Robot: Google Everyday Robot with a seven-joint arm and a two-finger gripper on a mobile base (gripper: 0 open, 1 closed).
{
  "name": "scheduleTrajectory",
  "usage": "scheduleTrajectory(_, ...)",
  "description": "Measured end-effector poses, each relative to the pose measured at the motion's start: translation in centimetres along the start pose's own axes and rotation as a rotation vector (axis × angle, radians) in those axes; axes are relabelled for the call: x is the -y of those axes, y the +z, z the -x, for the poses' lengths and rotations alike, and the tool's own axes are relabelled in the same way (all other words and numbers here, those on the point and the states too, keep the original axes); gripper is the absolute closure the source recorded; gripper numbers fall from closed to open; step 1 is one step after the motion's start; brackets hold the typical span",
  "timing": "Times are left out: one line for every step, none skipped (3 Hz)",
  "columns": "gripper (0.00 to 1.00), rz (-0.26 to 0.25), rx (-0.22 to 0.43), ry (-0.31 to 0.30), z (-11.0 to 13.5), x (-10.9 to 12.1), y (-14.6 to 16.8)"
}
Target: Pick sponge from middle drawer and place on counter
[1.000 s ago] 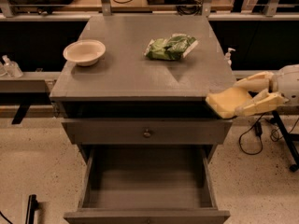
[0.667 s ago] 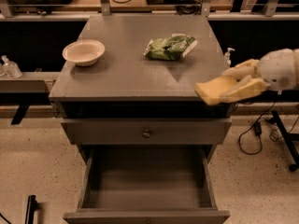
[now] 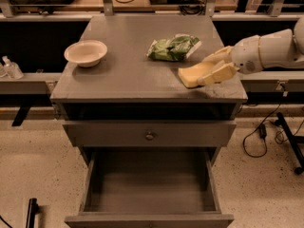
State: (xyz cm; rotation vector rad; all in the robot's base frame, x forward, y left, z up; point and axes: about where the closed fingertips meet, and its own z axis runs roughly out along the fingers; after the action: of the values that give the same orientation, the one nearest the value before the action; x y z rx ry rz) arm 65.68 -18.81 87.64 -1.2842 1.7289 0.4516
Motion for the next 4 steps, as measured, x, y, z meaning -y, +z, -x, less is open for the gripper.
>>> scheduleTrajectory(0.83,-0.063,0.011,0.030,-0.80,2.40,2.67)
scheduleTrajectory(0.60,-0.072,0.015,0.028,-0.63,2.64,2.81)
scheduleTrajectory(0.29,-0.066,0.017,0.028,-0.58,2.53,3.23)
scheduleTrajectory(0.06,-0.062,0.018,0.028,-0.55,2.44,3.48)
